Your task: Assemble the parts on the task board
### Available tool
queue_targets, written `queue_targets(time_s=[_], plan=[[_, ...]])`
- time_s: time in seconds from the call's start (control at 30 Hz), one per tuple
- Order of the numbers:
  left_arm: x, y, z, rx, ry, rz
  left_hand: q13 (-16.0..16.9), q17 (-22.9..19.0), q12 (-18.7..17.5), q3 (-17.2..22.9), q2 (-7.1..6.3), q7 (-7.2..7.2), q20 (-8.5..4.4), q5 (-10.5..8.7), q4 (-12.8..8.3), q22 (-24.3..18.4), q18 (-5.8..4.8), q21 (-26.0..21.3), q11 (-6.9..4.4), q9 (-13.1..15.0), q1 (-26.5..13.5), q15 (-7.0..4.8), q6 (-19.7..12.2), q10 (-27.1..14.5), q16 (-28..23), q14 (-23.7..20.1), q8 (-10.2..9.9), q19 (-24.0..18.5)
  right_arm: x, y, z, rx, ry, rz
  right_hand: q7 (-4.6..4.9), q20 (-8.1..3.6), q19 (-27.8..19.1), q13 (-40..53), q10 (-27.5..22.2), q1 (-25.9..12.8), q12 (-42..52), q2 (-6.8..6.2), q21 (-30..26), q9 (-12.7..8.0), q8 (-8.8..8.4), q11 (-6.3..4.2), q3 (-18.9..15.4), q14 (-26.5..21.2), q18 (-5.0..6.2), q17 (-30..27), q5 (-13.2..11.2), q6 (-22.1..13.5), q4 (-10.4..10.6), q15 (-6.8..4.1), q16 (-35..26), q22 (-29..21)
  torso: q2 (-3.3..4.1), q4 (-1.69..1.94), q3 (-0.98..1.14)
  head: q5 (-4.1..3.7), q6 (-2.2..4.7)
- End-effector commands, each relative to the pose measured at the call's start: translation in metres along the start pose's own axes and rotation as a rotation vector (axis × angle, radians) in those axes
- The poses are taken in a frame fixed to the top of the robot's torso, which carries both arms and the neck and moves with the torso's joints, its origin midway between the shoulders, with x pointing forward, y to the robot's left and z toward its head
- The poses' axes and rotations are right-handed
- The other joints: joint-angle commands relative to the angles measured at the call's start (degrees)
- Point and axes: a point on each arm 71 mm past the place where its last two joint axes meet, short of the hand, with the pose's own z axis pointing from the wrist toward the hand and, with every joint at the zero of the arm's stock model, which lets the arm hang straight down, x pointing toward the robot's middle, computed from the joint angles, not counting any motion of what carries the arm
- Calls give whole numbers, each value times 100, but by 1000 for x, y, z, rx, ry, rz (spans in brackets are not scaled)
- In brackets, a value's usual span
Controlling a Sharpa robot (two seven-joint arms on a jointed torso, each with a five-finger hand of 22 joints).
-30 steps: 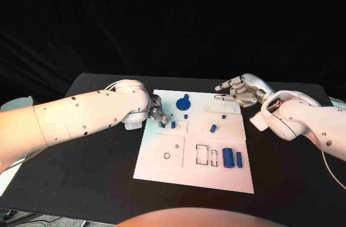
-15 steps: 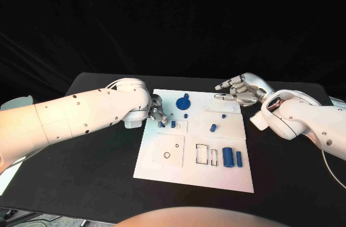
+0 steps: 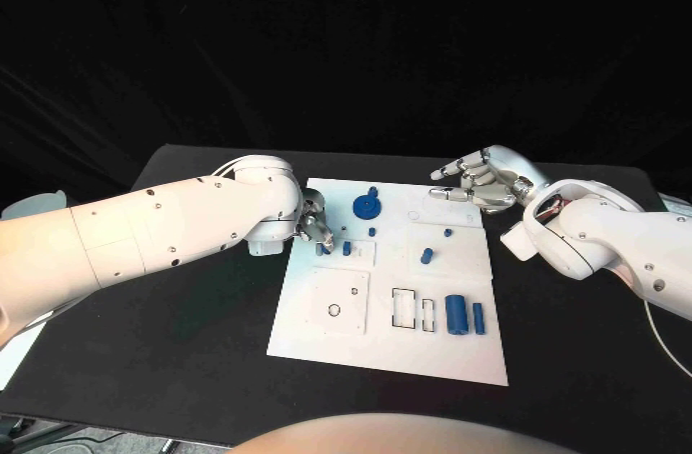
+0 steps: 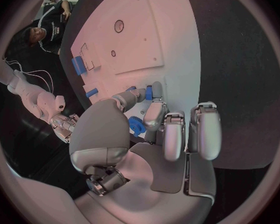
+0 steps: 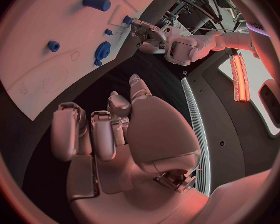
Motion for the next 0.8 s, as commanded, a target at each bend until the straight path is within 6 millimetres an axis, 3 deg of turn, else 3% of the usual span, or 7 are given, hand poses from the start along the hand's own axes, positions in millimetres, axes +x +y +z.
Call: queue_targets(time_s=[0.03, 0.3, 0.8], plan=[[9, 8, 4, -71, 49, 42, 1, 1508, -12, 297, 150, -166, -33, 32, -315, 1395, -89, 30, -61, 10, 73, -33, 225, 6, 18, 603, 23, 553, 2, 1, 0, -14, 15, -6, -2, -17, -27, -6, -38, -70, 25, -2, -37, 1, -22, -10, -35, 456, 89, 916, 21, 33, -1, -48, -17, -2, 3, 0, 4, 3, 6], [10, 6, 4, -68, 63, 44, 56, 1508, 20, 248, 175, -179, -41, 25, -268, 1398, -91, 40, -69, 17, -16, -40, 249, 42, 18, 603, 55, 553, 2, 2, 0, -15, 16, -5, -2, -16, -29, -12, -43, -72, 21, -1, -40, 1, -22, -11, -47, 454, 89, 909, 38, 33, 1, -48, -24, -6, 0, -1, 5, 5, 9], [11, 6, 7, -75, 100, 67, 194, 1508, 77, -393, 120, -239, -63, -4, 15, 1406, -98, 79, -109, -12, -362, -72, 288, 98, 18, 603, 104, 555, 2, 3, -1, -15, 17, -4, -2, -16, -29, -12, -43, -72, 21, -1, -40, 1, -22, -11, -47, 454, 89, 909, 38, 33, 1, -48, -24, -6, 2, -7, 7, 9, 6]])
